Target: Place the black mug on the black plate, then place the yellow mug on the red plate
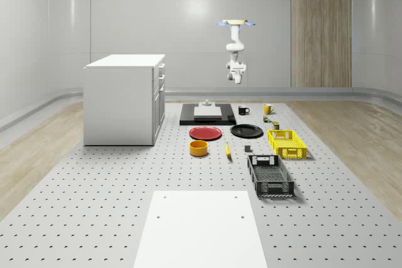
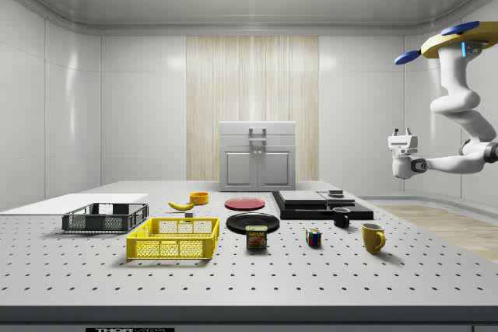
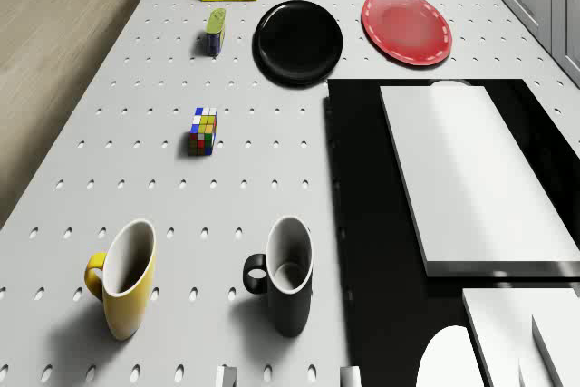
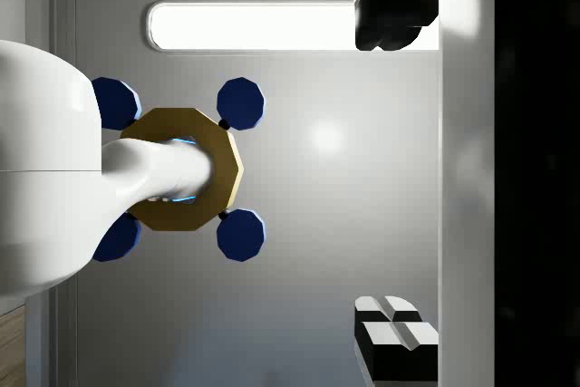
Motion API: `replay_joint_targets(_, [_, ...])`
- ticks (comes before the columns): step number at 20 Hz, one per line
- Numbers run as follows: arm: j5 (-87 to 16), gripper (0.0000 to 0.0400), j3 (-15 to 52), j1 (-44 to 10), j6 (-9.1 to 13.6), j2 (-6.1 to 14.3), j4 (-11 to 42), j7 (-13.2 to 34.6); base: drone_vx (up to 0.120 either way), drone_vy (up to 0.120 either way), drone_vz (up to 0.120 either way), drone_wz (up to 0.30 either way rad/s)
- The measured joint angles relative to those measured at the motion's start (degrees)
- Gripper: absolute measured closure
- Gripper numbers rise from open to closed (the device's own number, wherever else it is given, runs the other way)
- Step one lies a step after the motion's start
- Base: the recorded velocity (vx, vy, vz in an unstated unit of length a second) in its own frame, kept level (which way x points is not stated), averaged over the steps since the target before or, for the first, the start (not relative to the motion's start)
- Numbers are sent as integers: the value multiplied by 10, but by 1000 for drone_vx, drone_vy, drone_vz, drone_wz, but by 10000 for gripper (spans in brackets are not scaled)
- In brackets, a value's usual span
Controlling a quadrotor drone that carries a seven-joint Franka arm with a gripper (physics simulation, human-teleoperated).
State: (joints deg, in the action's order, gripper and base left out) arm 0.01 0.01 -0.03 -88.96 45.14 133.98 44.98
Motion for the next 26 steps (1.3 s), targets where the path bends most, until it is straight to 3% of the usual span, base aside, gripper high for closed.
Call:
replay_joint_targets(6, [1,0,1,-2,56,-14,-73,-1,0,0,0,0])
replay_joint_targets(12, [1,0,1,-3,93,-37,-135,-1,0,0,0,0])
replay_joint_targets(18, [1,0,2,-3,107,-47,-162,-2,0,0,0,0])
replay_joint_targets(26, [1,0,2,-4,109,-49,-169,-2,0,0,0,0])
